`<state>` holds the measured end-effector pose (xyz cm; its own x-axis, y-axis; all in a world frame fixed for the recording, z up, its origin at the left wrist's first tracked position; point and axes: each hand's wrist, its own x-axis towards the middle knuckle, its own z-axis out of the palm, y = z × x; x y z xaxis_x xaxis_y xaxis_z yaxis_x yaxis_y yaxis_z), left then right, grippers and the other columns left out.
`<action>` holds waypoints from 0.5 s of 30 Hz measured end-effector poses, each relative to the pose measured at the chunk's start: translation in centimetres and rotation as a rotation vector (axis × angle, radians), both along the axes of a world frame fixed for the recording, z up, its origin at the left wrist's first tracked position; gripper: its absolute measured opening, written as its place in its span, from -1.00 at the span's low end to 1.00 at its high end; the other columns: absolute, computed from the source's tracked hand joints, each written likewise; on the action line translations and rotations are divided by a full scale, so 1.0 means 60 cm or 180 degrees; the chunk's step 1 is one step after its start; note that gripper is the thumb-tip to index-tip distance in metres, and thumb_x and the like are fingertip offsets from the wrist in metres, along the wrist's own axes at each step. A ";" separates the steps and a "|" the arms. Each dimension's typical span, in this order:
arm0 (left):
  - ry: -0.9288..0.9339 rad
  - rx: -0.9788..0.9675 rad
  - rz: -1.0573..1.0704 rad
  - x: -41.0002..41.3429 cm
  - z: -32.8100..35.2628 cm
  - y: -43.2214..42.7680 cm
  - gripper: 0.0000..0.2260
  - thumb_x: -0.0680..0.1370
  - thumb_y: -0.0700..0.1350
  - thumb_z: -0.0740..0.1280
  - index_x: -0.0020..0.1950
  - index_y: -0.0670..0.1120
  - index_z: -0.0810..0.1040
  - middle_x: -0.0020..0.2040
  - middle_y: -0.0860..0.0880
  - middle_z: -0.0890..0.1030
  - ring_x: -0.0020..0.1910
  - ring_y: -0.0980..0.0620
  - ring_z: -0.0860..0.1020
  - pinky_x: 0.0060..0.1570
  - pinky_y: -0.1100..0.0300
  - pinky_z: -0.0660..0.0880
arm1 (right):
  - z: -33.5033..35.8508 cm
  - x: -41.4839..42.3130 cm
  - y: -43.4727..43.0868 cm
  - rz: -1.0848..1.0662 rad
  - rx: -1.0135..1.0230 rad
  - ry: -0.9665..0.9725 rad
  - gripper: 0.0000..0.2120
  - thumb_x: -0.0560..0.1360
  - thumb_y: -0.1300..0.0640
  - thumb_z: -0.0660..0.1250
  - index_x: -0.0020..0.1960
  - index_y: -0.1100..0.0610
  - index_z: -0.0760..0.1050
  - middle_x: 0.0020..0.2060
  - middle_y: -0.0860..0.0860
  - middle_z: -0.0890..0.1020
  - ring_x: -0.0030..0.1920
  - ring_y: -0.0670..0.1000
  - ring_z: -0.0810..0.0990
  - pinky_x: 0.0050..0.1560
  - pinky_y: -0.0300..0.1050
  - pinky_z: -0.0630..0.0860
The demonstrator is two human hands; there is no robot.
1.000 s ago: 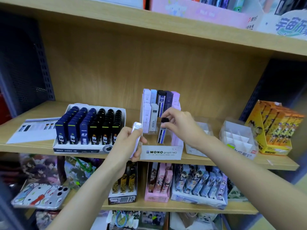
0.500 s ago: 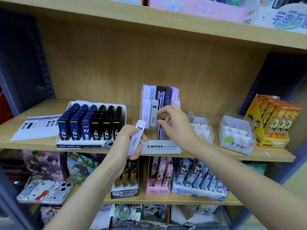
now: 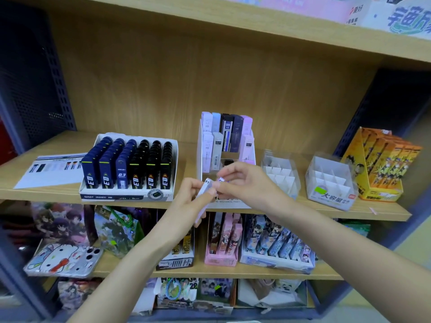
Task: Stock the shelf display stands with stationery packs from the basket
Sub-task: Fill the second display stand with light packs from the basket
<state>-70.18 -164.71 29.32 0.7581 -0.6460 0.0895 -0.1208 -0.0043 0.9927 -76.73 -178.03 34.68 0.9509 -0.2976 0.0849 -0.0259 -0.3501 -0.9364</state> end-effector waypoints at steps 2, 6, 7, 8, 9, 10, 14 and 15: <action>0.0266 -0.0069 0.0022 0.000 0.001 0.003 -0.79 0.53 0.07 0.26 -0.01 -0.05 0.40 -0.26 0.00 0.54 -0.50 0.17 0.35 -0.45 0.32 0.28 | 0.007 -0.007 -0.002 0.0016 0.0090 -0.0068 -0.85 0.47 0.30 0.39 0.00 0.15 0.50 -0.05 0.12 0.60 -0.28 -0.09 0.63 -0.19 -0.36 0.55; 0.0109 -0.0169 0.0030 -0.002 0.001 0.011 -0.92 0.59 -0.09 0.27 -0.02 -0.08 0.41 -0.35 0.07 0.44 -0.51 0.16 0.26 -0.50 0.36 0.21 | 0.016 -0.017 -0.011 -0.0074 -0.0047 -0.0186 -0.76 0.46 0.36 0.37 0.08 0.15 0.51 0.00 0.07 0.62 -0.24 -0.14 0.63 -0.16 -0.39 0.53; -0.0051 -0.0151 0.0052 -0.003 0.002 0.012 -0.92 0.59 -0.09 0.27 -0.03 -0.07 0.41 -0.41 0.16 0.44 -0.53 0.20 0.28 -0.48 0.36 0.22 | 0.015 -0.018 -0.013 -0.0091 -0.0014 -0.0143 -0.75 0.46 0.35 0.37 0.11 0.17 0.52 0.00 0.06 0.62 -0.23 -0.13 0.64 -0.16 -0.39 0.53; -0.0206 -0.0134 0.0076 -0.003 0.001 0.012 -0.92 0.58 -0.08 0.28 -0.03 -0.07 0.41 -0.46 0.22 0.44 -0.54 0.24 0.31 -0.46 0.36 0.22 | 0.014 -0.019 -0.014 -0.0105 0.0071 -0.0065 -0.75 0.47 0.34 0.37 0.13 0.19 0.52 0.00 0.07 0.63 -0.22 -0.11 0.65 -0.15 -0.39 0.54; -0.0330 -0.0109 0.0094 -0.004 0.001 0.012 -0.92 0.58 -0.08 0.29 -0.03 -0.07 0.41 -0.48 0.25 0.44 -0.54 0.26 0.34 -0.44 0.34 0.23 | 0.012 -0.019 -0.016 -0.0111 0.0182 0.0036 -0.75 0.48 0.32 0.37 0.15 0.21 0.52 0.00 0.09 0.64 -0.19 -0.09 0.66 -0.13 -0.38 0.55; -0.0421 -0.0085 0.0113 -0.004 0.000 0.012 -0.91 0.57 -0.08 0.30 -0.03 -0.06 0.42 -0.48 0.26 0.45 -0.53 0.28 0.36 -0.42 0.33 0.24 | 0.010 -0.020 -0.018 -0.0107 0.0304 0.0147 -0.75 0.48 0.29 0.38 0.15 0.22 0.52 0.00 0.11 0.66 -0.16 -0.06 0.67 -0.12 -0.37 0.56; -0.0509 0.0005 0.0213 -0.007 -0.002 0.015 -0.91 0.57 -0.05 0.29 -0.02 -0.03 0.41 -0.44 0.25 0.47 -0.50 0.28 0.38 -0.43 0.36 0.27 | 0.009 -0.020 -0.020 -0.0016 0.0481 0.0339 -0.80 0.46 0.25 0.41 0.08 0.21 0.56 -0.12 0.11 0.70 -0.18 -0.08 0.68 -0.14 -0.33 0.59; -0.0434 -0.0003 0.0261 -0.008 0.000 0.017 -0.91 0.58 -0.04 0.27 -0.02 -0.03 0.40 -0.40 0.20 0.47 -0.51 0.25 0.35 -0.44 0.35 0.24 | 0.011 -0.018 -0.022 -0.0045 0.0424 0.0250 -0.83 0.46 0.26 0.40 0.04 0.20 0.56 -0.18 0.10 0.69 -0.24 -0.10 0.67 -0.17 -0.33 0.59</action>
